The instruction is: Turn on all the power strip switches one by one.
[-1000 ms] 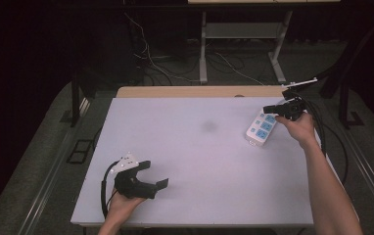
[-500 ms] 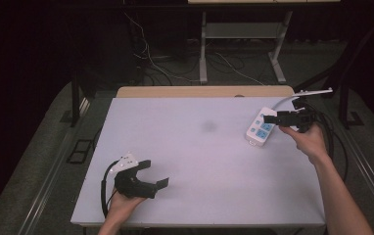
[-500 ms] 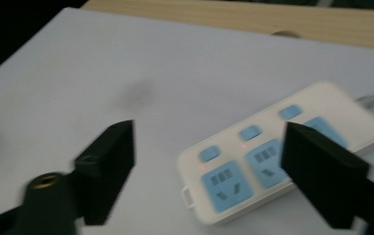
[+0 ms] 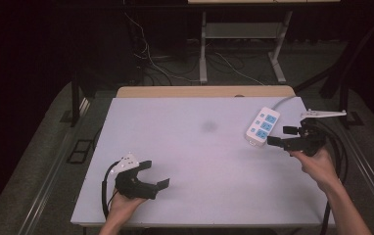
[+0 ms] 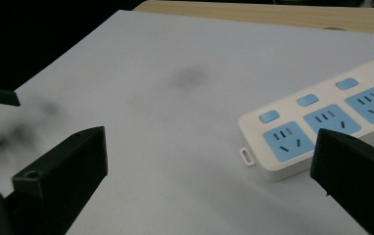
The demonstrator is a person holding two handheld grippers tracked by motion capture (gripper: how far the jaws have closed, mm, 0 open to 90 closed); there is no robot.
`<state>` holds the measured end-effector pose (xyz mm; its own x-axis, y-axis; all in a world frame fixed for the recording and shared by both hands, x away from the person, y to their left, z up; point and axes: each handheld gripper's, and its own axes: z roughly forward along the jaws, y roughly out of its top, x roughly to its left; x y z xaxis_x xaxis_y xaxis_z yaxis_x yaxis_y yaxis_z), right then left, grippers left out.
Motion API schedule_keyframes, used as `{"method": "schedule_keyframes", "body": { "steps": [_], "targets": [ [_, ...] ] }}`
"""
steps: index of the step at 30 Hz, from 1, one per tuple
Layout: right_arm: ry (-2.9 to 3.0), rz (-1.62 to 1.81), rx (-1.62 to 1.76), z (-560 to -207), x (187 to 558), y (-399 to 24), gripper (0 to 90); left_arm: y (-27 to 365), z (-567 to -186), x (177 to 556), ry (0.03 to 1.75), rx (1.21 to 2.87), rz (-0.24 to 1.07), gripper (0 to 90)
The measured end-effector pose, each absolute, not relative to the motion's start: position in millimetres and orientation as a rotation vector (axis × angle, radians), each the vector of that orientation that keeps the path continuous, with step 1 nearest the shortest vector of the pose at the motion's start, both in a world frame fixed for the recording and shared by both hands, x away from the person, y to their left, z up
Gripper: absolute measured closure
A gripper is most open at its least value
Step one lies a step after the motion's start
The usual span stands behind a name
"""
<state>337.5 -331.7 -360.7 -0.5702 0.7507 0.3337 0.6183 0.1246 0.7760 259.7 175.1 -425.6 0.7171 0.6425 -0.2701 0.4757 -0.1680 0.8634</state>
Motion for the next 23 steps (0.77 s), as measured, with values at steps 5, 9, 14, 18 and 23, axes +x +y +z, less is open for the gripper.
{"method": "schedule_keyframes", "body": {
  "steps": [5, 9, 14, 18, 23],
  "targets": [
    [2.247, 1.471, 1.346, -367.7, 315.7, -327.8, 0.5, 175.3, -425.6, 259.6, 0.878, 1.814, 0.188, 0.0],
    [2.244, 1.484, 1.313, -375.9, 298.8, -321.1, 0.5, 175.7, -425.4, 259.5, 0.878, 1.814, 0.19, 0.0],
    [2.258, 1.496, 1.283, -388.9, 282.2, -311.7, 0.6, 175.9, -425.3, 259.3, 0.878, 1.814, 0.19, 0.0],
    [2.284, 1.489, 1.264, -398.4, 273.1, -305.4, 0.6, 176.3, -425.5, 259.4, 0.878, 1.814, 0.189, 0.0],
    [2.287, 1.5, 1.248, -406.8, 263.0, -301.2, 0.6, 176.3, -425.9, 260.4, 0.88, 1.819, 0.188, 0.0]
  ]
}}
